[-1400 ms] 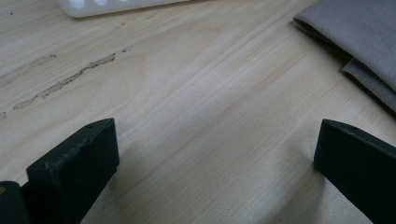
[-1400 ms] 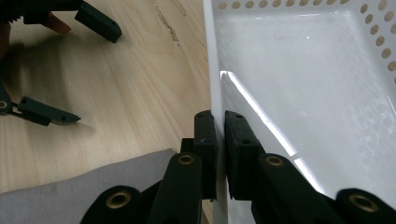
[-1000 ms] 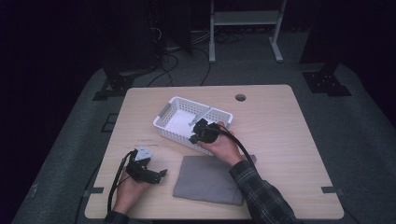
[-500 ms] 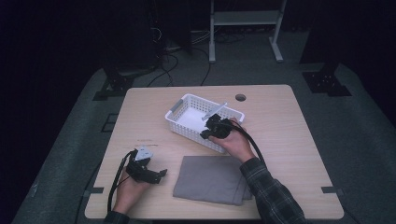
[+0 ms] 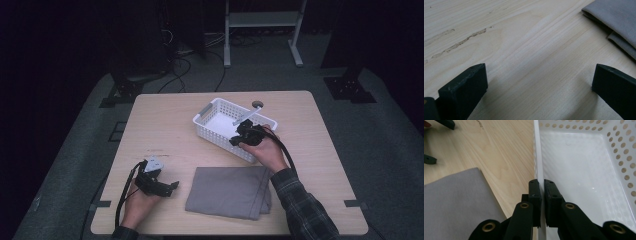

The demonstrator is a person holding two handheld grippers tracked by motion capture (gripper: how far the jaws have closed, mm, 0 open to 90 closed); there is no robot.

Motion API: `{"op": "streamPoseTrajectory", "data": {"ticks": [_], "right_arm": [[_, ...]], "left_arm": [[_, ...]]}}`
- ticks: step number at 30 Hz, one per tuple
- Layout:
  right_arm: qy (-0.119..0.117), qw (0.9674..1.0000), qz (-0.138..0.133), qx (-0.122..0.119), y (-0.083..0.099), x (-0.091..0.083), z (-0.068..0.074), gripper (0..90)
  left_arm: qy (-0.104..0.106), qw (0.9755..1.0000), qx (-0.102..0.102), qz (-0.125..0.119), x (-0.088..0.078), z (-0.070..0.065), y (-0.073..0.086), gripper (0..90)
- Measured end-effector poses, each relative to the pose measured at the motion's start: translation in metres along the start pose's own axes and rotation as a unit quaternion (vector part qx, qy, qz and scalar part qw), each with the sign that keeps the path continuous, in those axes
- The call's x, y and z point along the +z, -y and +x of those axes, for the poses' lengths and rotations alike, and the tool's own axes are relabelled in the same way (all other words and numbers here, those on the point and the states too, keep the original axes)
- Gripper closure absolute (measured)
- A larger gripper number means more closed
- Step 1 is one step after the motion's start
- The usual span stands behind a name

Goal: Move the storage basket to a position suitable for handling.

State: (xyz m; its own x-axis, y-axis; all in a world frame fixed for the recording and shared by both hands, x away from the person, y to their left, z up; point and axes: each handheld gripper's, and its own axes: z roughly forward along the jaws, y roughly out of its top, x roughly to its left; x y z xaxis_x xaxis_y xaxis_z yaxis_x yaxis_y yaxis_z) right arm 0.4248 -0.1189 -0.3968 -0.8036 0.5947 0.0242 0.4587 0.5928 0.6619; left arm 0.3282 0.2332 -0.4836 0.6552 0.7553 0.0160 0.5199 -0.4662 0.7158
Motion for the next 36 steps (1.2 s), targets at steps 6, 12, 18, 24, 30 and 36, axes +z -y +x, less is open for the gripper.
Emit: {"op": "streamPoseTrajectory", "data": {"ticks": [6,12,18,24,30,36], "right_arm": [[0.009,0.9999,0.002,0.006,0.01,-0.009,-0.009,84.3],[0.02,0.9996,0.0,0.018,0.019,-0.021,-0.018,84.4],[0.029,0.9992,-0.003,0.029,0.031,-0.033,-0.024,84.4],[0.036,0.9986,-0.005,0.038,0.044,-0.046,-0.028,84.4],[0.044,0.9979,-0.008,0.046,0.057,-0.058,-0.032,84.4],[0.054,0.9971,-0.011,0.053,0.071,-0.07,-0.037,84.4]], "left_arm": [[0.0,1.0,0.0,0.0,0.0,0.0,0.0,0.0],[0.0,1.0,0.0,0.0,0.0,0.0,0.0,0.0],[-0.001,1.0,0.001,0.0,0.0,0.0,0.0,0.0],[-0.001,1.0,0.002,0.001,0.0,0.0,0.0,0.0],[0.0,1.0,0.001,0.001,0.0,0.0,0.0,0.0],[0.0,1.0,0.0,0.0,0.0,0.0,0.0,0.0]]}}
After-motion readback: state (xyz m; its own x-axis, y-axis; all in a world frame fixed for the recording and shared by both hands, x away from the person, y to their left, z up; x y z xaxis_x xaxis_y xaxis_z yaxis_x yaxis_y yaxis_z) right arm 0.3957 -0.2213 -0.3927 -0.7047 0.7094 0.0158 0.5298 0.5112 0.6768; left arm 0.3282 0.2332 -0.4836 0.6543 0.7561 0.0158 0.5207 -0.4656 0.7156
